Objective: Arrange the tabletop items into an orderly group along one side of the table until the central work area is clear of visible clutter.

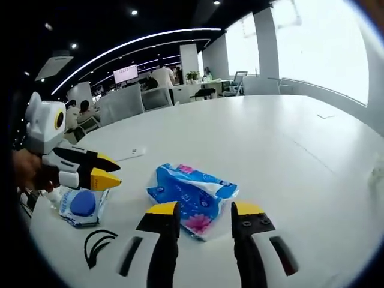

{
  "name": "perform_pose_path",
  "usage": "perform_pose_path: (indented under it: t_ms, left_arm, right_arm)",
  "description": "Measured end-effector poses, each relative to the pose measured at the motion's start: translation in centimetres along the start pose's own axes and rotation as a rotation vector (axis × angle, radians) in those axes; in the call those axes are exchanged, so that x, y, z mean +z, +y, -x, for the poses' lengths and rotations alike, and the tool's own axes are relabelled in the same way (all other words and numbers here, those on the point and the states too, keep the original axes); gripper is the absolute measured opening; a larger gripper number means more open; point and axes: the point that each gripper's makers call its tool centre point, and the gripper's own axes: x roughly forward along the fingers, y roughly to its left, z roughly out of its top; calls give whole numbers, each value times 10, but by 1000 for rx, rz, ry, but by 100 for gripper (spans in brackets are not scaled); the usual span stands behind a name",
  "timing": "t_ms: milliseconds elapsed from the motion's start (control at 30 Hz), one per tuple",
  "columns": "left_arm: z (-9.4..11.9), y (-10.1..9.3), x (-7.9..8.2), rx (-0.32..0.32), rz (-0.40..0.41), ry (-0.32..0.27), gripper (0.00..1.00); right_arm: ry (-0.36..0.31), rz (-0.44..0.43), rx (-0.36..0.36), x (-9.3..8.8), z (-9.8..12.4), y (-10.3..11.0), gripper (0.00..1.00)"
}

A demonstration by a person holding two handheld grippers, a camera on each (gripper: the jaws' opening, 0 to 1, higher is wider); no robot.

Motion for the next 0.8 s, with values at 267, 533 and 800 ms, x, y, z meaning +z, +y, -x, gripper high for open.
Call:
perform_pose_path:
  t_ms: [267, 533, 800]
  left_arm:
    - [-23, -4, -2, -34, -9, 25, 21]
    - [-47, 6, -3, -30, -14, 54, 18]
    - [-59, 8, -14, -42, 7, 82, 12]
  right_arm:
    - [32, -22, -14, -12, -7, -8, 24]
    - [61, -42, -26, -19, -17, -15, 19]
    - [84, -74, -23, -27, -26, -19, 11]
